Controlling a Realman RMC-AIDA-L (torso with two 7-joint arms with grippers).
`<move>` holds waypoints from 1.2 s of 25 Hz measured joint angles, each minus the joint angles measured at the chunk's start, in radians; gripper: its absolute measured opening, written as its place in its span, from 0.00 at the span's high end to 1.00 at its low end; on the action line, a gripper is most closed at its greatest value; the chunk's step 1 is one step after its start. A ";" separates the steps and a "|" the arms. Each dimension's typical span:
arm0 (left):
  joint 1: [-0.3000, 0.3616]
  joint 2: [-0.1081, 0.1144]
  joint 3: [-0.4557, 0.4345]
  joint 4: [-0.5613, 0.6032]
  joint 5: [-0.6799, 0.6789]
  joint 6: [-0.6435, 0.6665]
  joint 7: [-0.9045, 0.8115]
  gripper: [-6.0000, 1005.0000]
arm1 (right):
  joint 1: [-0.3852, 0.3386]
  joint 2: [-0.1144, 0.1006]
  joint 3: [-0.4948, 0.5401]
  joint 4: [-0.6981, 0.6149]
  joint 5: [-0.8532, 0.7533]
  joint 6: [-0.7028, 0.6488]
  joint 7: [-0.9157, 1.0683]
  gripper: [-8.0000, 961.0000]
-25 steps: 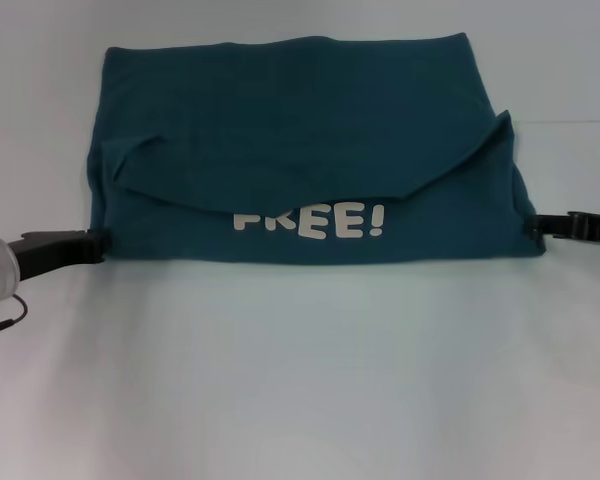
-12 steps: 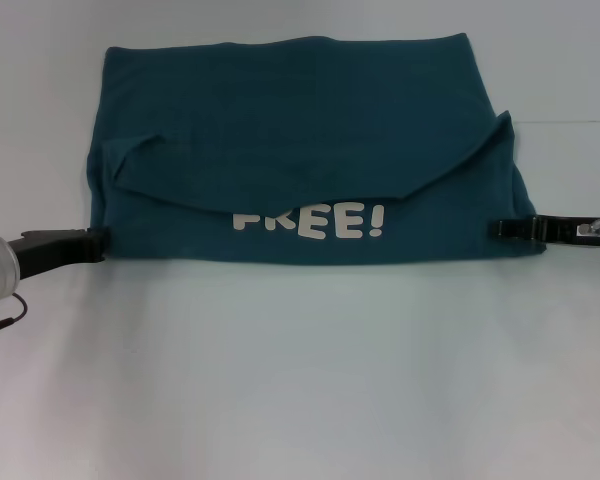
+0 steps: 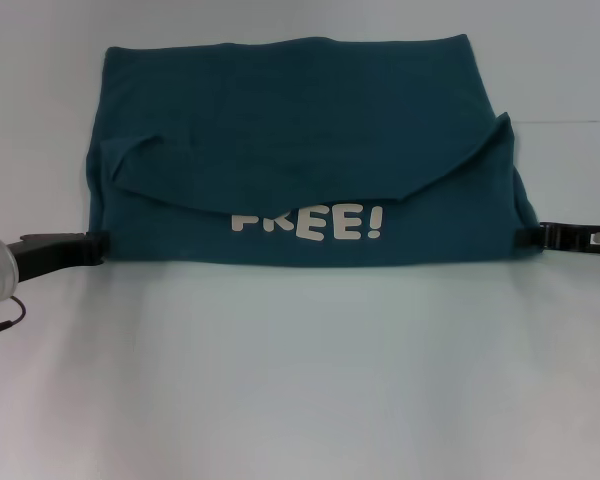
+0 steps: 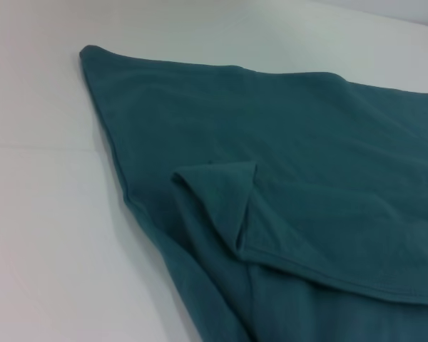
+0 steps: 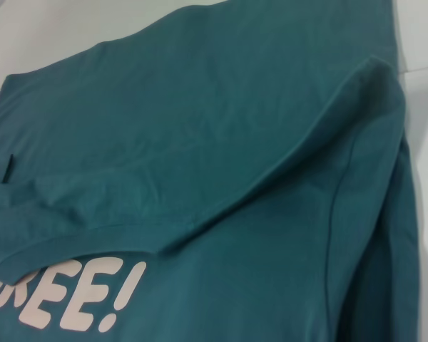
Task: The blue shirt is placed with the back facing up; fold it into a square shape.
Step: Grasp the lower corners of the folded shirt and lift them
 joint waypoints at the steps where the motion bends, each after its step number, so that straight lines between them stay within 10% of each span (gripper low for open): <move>1: 0.002 0.000 0.000 0.003 0.000 0.004 -0.003 0.99 | -0.003 -0.001 0.002 -0.005 0.001 -0.006 -0.004 0.68; 8: 0.030 -0.004 -0.003 0.055 0.001 0.061 -0.033 0.99 | -0.038 0.005 0.005 -0.078 0.002 -0.065 -0.010 0.96; 30: 0.188 0.006 -0.199 0.280 0.025 0.691 -0.119 0.99 | -0.316 0.012 0.046 -0.375 0.041 -0.568 -0.112 0.94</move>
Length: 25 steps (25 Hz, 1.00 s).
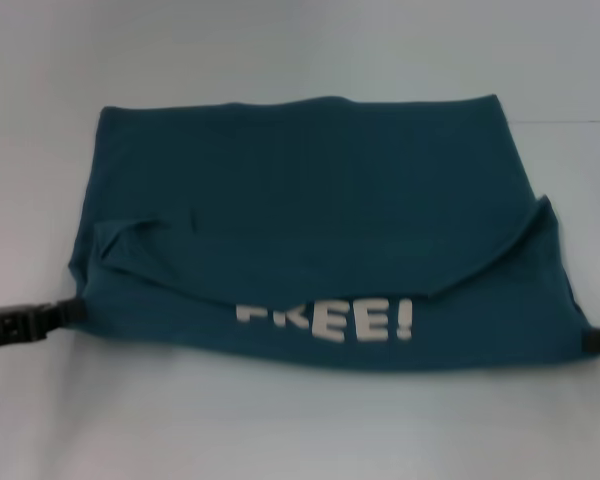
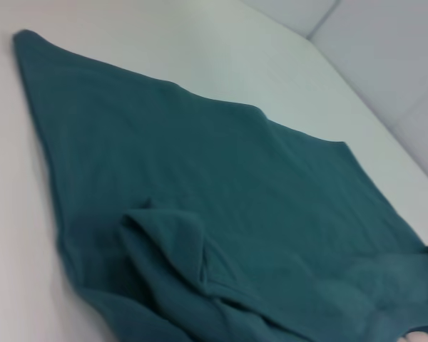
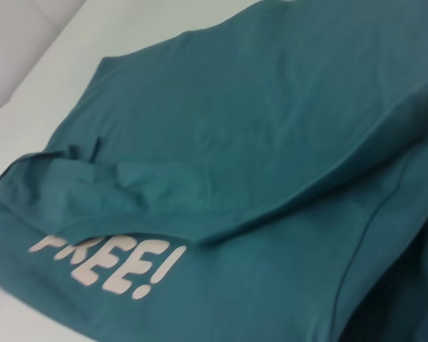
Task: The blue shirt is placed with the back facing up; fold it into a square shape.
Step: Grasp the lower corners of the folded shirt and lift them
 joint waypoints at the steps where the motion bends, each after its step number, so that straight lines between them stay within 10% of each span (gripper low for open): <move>1: 0.002 0.000 -0.001 0.002 0.000 0.006 -0.001 0.99 | -0.010 0.000 0.007 -0.007 -0.001 -0.024 -0.012 0.93; 25: 0.101 -0.005 -0.100 0.026 0.086 0.363 0.027 0.99 | -0.119 -0.013 0.170 -0.020 -0.117 -0.300 -0.173 0.91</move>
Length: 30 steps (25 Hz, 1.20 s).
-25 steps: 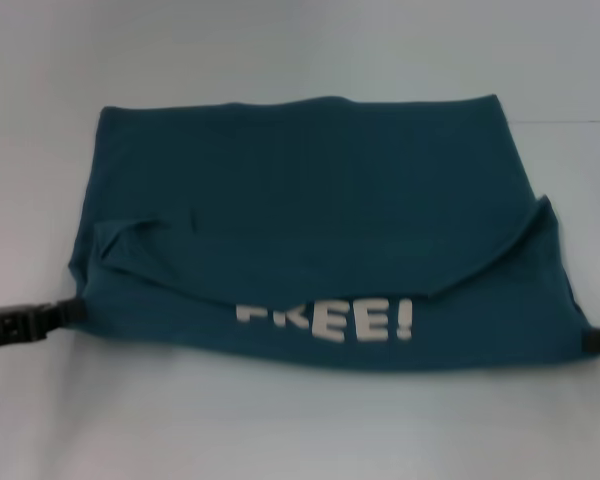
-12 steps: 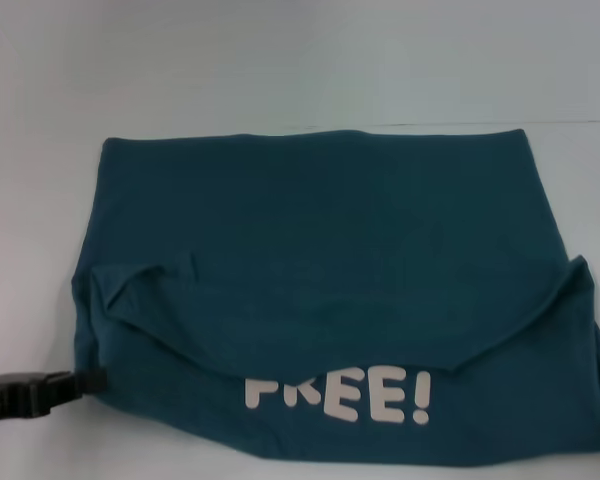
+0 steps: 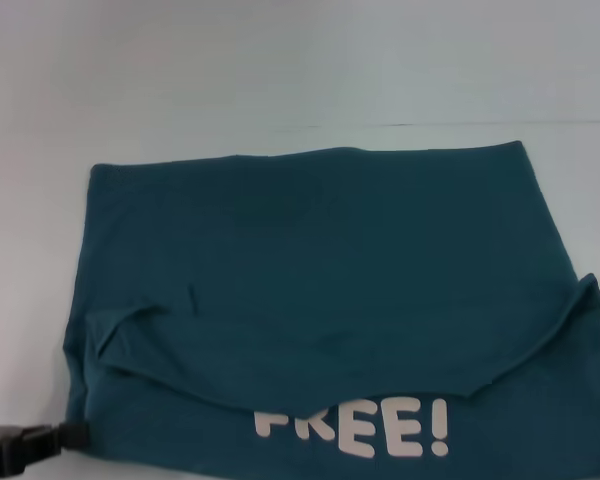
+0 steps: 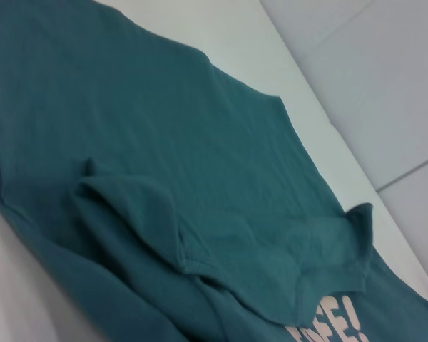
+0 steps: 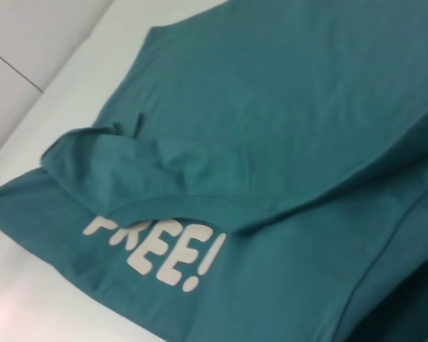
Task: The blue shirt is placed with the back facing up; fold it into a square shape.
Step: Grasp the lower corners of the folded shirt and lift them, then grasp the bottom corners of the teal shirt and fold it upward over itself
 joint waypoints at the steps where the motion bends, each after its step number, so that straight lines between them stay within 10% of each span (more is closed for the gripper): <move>1: 0.003 0.000 -0.008 0.000 0.006 0.018 0.006 0.99 | 0.000 0.000 0.005 0.000 -0.009 -0.002 -0.001 0.91; 30: -0.083 0.045 -0.060 -0.038 0.043 -0.008 0.021 0.99 | -0.064 0.025 0.110 0.005 -0.022 -0.093 -0.068 0.88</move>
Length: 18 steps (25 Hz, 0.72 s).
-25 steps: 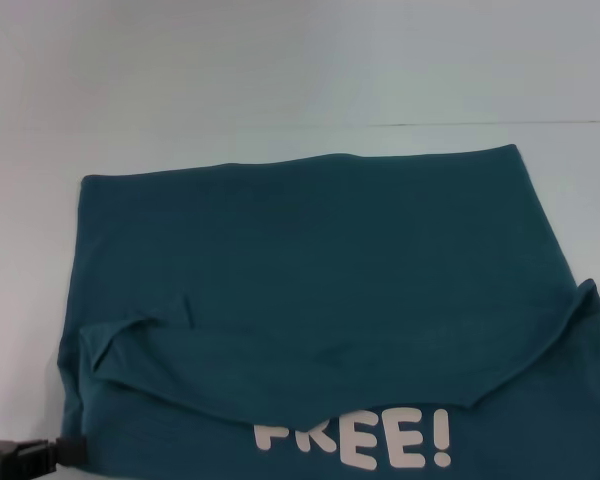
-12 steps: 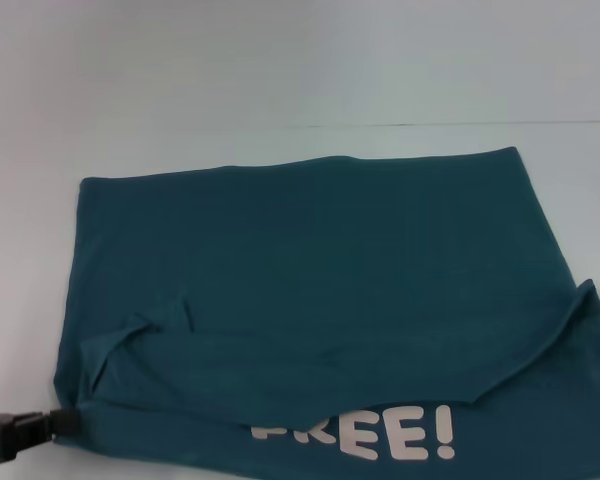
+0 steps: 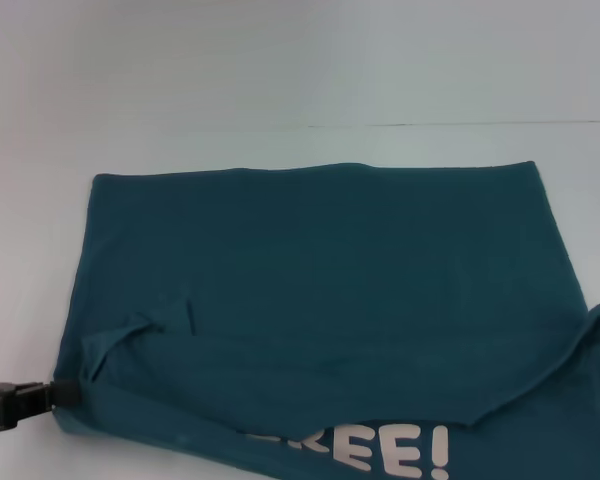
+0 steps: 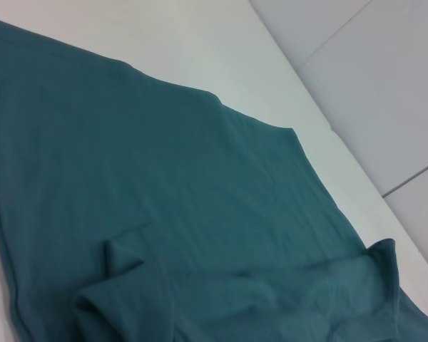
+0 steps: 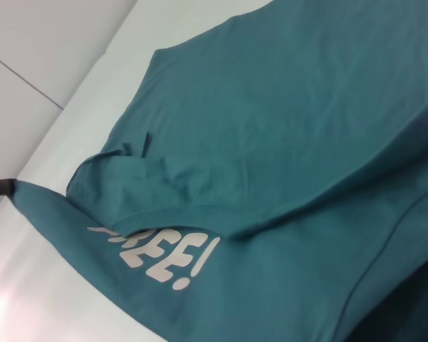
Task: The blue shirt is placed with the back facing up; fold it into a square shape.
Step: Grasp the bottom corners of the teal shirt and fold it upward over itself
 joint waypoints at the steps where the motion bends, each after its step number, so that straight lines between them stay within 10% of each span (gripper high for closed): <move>1: -0.002 0.001 0.000 0.000 0.001 -0.001 -0.001 0.99 | -0.006 0.003 0.000 0.000 -0.001 -0.005 -0.005 0.88; 10: -0.019 0.006 0.000 -0.004 0.000 -0.023 -0.004 0.99 | 0.022 0.006 0.027 0.003 -0.001 0.001 -0.018 0.87; 18: -0.138 0.051 -0.016 -0.123 -0.021 -0.244 -0.030 0.99 | 0.207 -0.031 0.077 0.080 0.007 0.126 -0.011 0.86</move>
